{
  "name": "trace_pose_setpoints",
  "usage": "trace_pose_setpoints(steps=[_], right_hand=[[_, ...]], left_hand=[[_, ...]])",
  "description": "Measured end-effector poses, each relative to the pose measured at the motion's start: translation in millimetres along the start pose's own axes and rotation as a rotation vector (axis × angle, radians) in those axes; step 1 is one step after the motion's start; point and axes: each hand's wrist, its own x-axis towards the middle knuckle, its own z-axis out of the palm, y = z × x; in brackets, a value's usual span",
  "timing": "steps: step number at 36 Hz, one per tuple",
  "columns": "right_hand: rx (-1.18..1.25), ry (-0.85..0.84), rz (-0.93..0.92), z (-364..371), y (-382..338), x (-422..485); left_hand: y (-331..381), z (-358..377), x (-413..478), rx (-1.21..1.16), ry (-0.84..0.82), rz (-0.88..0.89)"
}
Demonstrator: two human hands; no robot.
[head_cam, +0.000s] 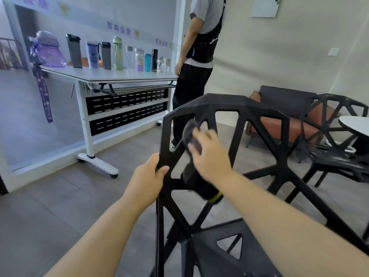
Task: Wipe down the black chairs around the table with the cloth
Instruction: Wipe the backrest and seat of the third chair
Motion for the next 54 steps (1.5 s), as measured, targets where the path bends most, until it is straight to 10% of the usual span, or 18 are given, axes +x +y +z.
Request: trace_pose_setpoints(steps=[5, 15, 25, 36, 48, 54], right_hand=[[-0.035, -0.176, -0.316, 13.8, 0.1, -38.1], [-0.061, 0.23, 0.138, -17.5, 8.3, 54.4], [-0.001, -0.167, -0.284, 22.3, -7.7, -46.0], [-0.058, 0.208, -0.032, -34.0, -21.5, 72.5], [-0.132, -0.242, -0.663, 13.4, -36.7, -7.1], [-0.079, 0.059, -0.432, -3.7, -32.6, 10.7]], left_hand=[[-6.0, -11.6, -3.3, 0.053, -0.085, 0.026], [-6.7, -13.1, -2.2, 0.106, -0.11, 0.002], [-5.0, -14.7, -1.0, 0.135, -0.088, 0.016], [-13.7, -17.6, -12.2, -0.165, -0.074, -0.076], [-18.5, -20.6, -15.4, -0.029, -0.095, -0.066], [-31.5, -23.1, -35.3, -0.076, -0.172, -0.085]])
